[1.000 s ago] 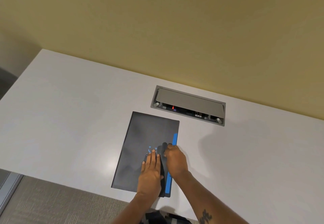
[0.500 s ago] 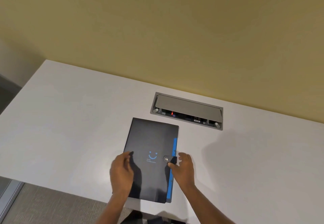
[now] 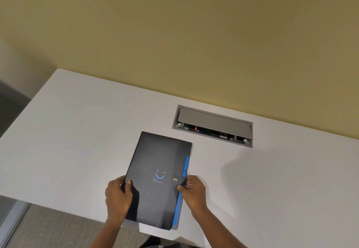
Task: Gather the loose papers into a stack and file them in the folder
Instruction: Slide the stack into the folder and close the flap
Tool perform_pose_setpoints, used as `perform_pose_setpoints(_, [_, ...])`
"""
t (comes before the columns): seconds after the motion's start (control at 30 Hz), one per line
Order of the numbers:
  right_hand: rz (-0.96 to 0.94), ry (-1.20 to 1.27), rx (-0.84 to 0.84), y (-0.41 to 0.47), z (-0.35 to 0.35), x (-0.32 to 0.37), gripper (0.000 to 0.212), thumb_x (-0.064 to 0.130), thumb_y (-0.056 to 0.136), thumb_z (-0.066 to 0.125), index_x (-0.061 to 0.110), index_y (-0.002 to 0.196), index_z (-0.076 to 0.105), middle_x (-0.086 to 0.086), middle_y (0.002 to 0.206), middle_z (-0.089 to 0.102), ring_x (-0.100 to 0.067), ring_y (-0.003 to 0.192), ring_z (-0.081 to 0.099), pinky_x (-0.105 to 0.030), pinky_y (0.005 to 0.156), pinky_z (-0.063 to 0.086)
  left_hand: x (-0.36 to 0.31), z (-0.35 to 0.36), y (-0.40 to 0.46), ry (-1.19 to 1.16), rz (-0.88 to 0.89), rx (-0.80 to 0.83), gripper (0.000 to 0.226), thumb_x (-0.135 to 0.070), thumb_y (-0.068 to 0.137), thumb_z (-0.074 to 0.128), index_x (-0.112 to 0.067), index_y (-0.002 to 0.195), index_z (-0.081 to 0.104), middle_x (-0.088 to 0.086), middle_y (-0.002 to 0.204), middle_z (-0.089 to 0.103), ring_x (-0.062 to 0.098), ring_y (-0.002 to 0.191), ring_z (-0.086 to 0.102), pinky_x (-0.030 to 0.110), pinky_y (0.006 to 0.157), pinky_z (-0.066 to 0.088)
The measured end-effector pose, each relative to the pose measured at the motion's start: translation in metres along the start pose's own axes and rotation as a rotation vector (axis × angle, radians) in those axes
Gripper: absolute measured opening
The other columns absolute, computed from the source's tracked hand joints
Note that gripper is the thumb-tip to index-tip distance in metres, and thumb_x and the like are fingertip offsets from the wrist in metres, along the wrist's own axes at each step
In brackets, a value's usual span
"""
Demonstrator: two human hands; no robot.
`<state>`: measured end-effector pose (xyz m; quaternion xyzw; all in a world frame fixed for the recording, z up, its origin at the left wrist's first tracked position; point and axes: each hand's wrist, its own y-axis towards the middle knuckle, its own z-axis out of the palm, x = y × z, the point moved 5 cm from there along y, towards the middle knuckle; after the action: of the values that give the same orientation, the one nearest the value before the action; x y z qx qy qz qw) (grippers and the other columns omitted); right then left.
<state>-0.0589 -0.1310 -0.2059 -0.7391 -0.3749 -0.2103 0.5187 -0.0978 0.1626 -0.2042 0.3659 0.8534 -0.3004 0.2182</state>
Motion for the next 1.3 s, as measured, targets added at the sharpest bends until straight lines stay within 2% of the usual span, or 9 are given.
perform_pose_setpoints(0.13, [-0.014,0.031,0.081,0.000,0.037,0.026,0.034,0.003,0.086,0.084,0.032,0.095,0.068,-0.001,0.105,0.077,-0.015,0.092,0.076,-0.011,0.069,0.058,0.013,-0.028,0.029,0.000,-0.033,-0.072,0.022,-0.027,0.098,0.064,-0.013,0.109,0.077,0.008,0.097,0.079,0.035,0.092,0.072,0.048,0.079,0.060])
perform_pose_setpoints(0.33, [-0.029,0.075,0.187,0.022,0.087,0.083,0.036,0.006,0.086,0.084,0.037,0.098,0.071,0.009,0.102,0.075,-0.014,0.090,0.075,-0.008,0.064,0.056,0.011,-0.060,0.099,0.066,-0.086,-0.124,0.027,-0.034,0.097,0.062,-0.015,0.107,0.078,0.015,0.099,0.077,0.047,0.096,0.069,0.054,0.082,0.058])
perform_pose_setpoints(0.53, [-0.014,0.188,0.176,0.062,0.100,0.127,0.035,0.008,0.088,0.084,0.036,0.102,0.070,0.019,0.097,0.072,-0.008,0.087,0.072,-0.011,0.066,0.055,-0.035,-0.062,0.166,0.089,-0.027,-0.099,0.031,-0.041,0.096,0.059,-0.017,0.106,0.076,0.015,0.102,0.075,0.048,0.101,0.066,0.056,0.085,0.056])
perform_pose_setpoints(0.63, [-0.017,0.235,0.149,0.085,0.100,0.141,0.042,0.006,0.089,0.084,0.026,0.123,0.068,0.005,0.117,0.074,-0.022,0.110,0.073,-0.030,0.088,0.065,-0.062,-0.053,0.193,0.092,0.030,-0.062,0.032,-0.039,0.098,0.058,-0.014,0.107,0.076,0.017,0.105,0.075,0.048,0.103,0.066,0.057,0.087,0.057])
perform_pose_setpoints(0.77, [-0.012,0.222,0.111,0.106,0.096,0.156,0.067,0.010,0.091,0.084,0.022,0.148,0.051,0.008,0.127,0.055,-0.022,0.123,0.060,-0.045,0.108,0.056,-0.090,-0.045,0.218,0.081,0.113,-0.018,0.034,-0.035,0.102,0.055,-0.009,0.106,0.075,0.019,0.105,0.075,0.046,0.100,0.067,0.055,0.089,0.058])
perform_pose_setpoints(0.93, [-0.033,0.222,0.090,0.120,0.093,0.165,0.073,0.014,0.091,0.084,0.025,0.152,0.047,0.002,0.142,0.057,-0.029,0.139,0.057,-0.050,0.112,0.053,-0.103,-0.040,0.230,0.085,0.126,0.009,0.033,-0.037,0.103,0.054,-0.011,0.105,0.074,0.018,0.106,0.075,0.043,0.099,0.067,0.059,0.090,0.058])
perform_pose_setpoints(1.0, [-0.036,0.226,0.084,0.122,0.092,0.165,0.073,0.014,0.091,0.084,0.026,0.153,0.047,-0.003,0.153,0.055,-0.030,0.140,0.056,-0.050,0.112,0.053,-0.105,-0.039,0.232,0.083,0.119,0.010,0.034,-0.037,0.103,0.054,-0.011,0.109,0.074,0.017,0.110,0.075,0.043,0.101,0.067,0.060,0.091,0.058])
perform_pose_setpoints(1.13, [-0.035,0.217,0.084,0.125,0.092,0.164,0.075,0.014,0.091,0.084,0.026,0.154,0.047,-0.005,0.159,0.053,-0.031,0.143,0.055,-0.051,0.113,0.052,-0.107,-0.037,0.234,0.081,0.121,0.028,0.037,-0.039,0.104,0.053,-0.011,0.117,0.074,0.017,0.117,0.074,0.042,0.106,0.067,0.061,0.094,0.057])
perform_pose_setpoints(1.3, [-0.033,0.177,0.083,0.127,0.092,0.165,0.080,0.017,0.091,0.084,0.026,0.159,0.042,-0.005,0.163,0.048,-0.031,0.146,0.051,-0.051,0.116,0.050,-0.109,-0.035,0.239,0.078,0.123,0.050,0.035,-0.038,0.105,0.052,-0.010,0.107,0.073,0.019,0.110,0.073,0.042,0.101,0.067,0.061,0.093,0.057])
